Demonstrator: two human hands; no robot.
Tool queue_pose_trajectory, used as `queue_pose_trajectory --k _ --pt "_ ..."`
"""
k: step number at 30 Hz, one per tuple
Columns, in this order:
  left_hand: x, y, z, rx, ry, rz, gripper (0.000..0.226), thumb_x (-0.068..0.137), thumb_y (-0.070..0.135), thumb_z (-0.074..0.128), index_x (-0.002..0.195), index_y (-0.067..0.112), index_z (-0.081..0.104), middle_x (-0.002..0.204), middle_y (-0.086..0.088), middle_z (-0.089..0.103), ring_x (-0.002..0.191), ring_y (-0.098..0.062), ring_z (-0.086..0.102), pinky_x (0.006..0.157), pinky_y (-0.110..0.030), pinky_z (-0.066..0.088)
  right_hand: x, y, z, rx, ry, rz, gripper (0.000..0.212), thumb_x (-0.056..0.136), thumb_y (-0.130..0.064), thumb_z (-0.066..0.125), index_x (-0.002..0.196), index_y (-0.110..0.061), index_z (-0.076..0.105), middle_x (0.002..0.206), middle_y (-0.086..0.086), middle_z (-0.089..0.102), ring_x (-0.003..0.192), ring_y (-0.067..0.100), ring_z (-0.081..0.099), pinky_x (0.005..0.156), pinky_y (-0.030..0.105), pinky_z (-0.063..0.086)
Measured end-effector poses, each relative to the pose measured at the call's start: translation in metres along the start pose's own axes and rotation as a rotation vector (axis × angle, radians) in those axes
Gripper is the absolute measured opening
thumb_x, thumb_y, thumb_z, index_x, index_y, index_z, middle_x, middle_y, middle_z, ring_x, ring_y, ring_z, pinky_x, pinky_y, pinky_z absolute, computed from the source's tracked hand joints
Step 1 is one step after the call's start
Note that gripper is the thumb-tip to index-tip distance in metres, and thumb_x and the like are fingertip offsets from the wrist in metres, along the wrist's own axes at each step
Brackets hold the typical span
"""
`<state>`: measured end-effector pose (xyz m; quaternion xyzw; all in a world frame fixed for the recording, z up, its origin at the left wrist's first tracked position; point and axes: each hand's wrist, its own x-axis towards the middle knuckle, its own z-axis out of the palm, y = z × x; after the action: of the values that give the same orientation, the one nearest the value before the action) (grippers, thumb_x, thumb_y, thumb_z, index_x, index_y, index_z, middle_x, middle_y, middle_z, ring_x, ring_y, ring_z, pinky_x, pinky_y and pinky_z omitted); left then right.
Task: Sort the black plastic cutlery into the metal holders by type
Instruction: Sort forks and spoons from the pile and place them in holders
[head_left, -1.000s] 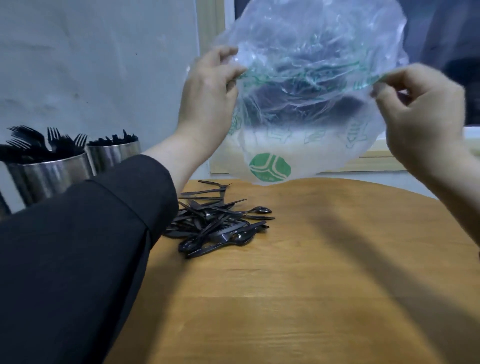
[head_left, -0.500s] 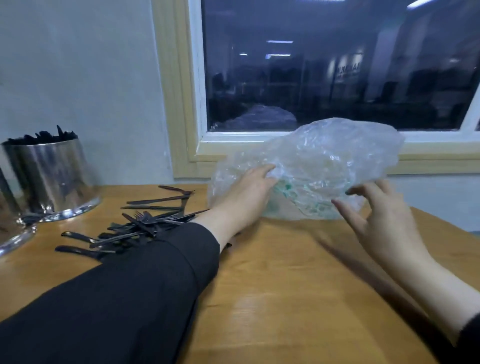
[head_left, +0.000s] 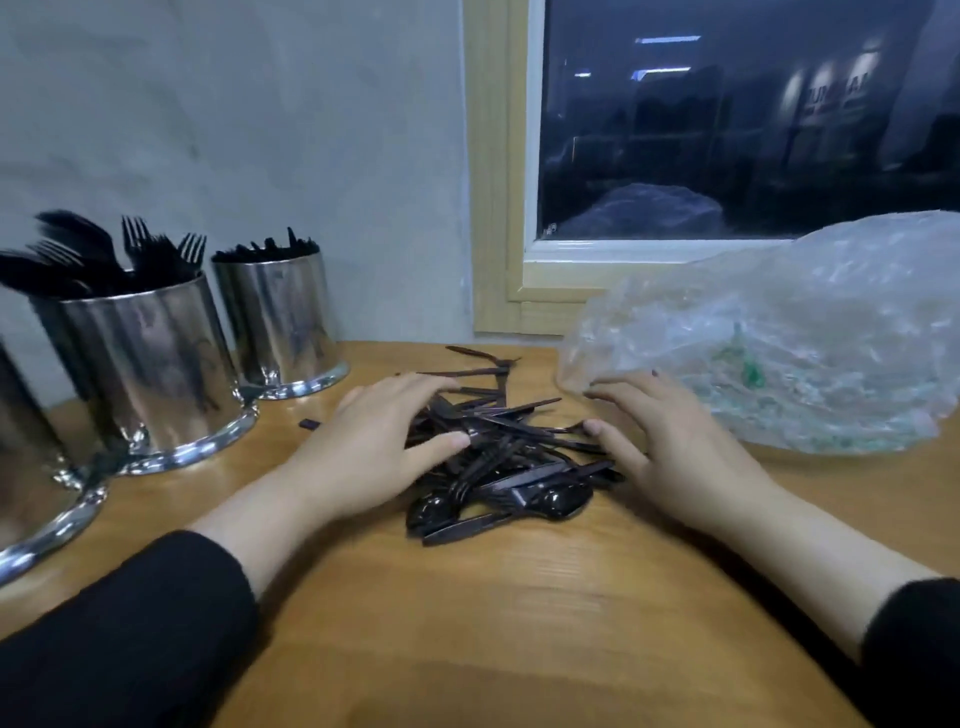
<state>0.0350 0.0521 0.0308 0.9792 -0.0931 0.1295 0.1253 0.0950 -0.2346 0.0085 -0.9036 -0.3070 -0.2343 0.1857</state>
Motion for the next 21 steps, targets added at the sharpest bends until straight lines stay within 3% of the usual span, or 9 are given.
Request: queue_pose_trajectory --k 3,6,12,16,18,19,21 --pt "-0.015 -0.017 0.001 -0.045 -0.210 -0.003 0.094 0.071 0.087 0.038 0.155 0.045 0.026 0.163 0.018 0.025 0.151 -0.008 0.019 0.124 -0.037 0.014 0.008 -0.015 0.011 0.112 -0.093 0.023 0.046 0.095 -0.055 0.045 0.133 -0.032 0.056 0.132 -0.015 0.058 0.122 0.005 0.051 0.104 0.028 0.040" --pt "-0.013 -0.008 0.013 0.029 -0.285 0.077 0.102 0.072 0.091 0.040 0.159 0.043 0.016 0.167 0.019 0.011 0.153 -0.004 0.006 0.126 -0.039 0.002 0.006 -0.017 0.017 0.105 -0.183 -0.020 0.042 0.096 -0.054 0.045 0.131 -0.035 0.058 0.128 -0.019 0.060 0.119 0.000 0.053 0.101 0.022 0.038" --pt "-0.012 0.001 0.026 0.035 -0.232 0.158 0.086 0.085 0.080 0.044 0.158 0.041 0.022 0.167 0.018 0.014 0.153 -0.002 0.008 0.126 -0.037 0.002 -0.003 -0.017 0.002 0.092 -0.140 -0.008 0.047 0.093 -0.059 0.043 0.124 -0.030 0.064 0.120 -0.021 0.059 0.111 0.001 0.057 0.098 0.027 0.046" --pt "-0.015 0.002 0.016 -0.042 -0.183 0.165 0.070 0.087 0.070 0.054 0.150 0.042 0.041 0.162 0.022 0.026 0.149 -0.005 0.021 0.120 -0.028 0.012 -0.007 -0.029 0.005 0.095 -0.105 -0.030 0.044 0.096 -0.059 0.043 0.124 -0.032 0.062 0.120 -0.018 0.058 0.112 0.006 0.057 0.097 0.033 0.048" --pt "-0.016 0.000 0.007 -0.121 -0.135 0.148 0.057 0.086 0.068 0.056 0.137 0.041 0.056 0.147 0.022 0.047 0.136 -0.004 0.041 0.113 -0.025 0.028 -0.008 -0.033 0.008 0.073 -0.087 -0.046 0.047 0.096 -0.059 0.043 0.127 -0.030 0.061 0.124 -0.015 0.057 0.116 0.008 0.056 0.100 0.033 0.046" --pt "-0.017 -0.003 0.001 -0.171 -0.078 0.130 0.048 0.085 0.066 0.055 0.125 0.040 0.064 0.130 0.021 0.059 0.121 -0.002 0.053 0.106 -0.025 0.040 -0.007 -0.036 0.009 0.062 -0.084 -0.061 0.046 0.096 -0.057 0.045 0.128 -0.028 0.062 0.124 -0.014 0.057 0.117 0.009 0.055 0.100 0.032 0.045" --pt "-0.017 -0.010 -0.010 -0.244 0.043 0.058 0.034 0.087 0.063 0.055 0.096 0.034 0.070 0.092 0.017 0.066 0.086 0.001 0.060 0.078 -0.028 0.050 -0.005 -0.044 0.012 0.053 -0.082 -0.100 0.043 0.095 -0.049 0.050 0.126 -0.024 0.064 0.123 -0.011 0.060 0.116 0.011 0.056 0.100 0.029 0.044"
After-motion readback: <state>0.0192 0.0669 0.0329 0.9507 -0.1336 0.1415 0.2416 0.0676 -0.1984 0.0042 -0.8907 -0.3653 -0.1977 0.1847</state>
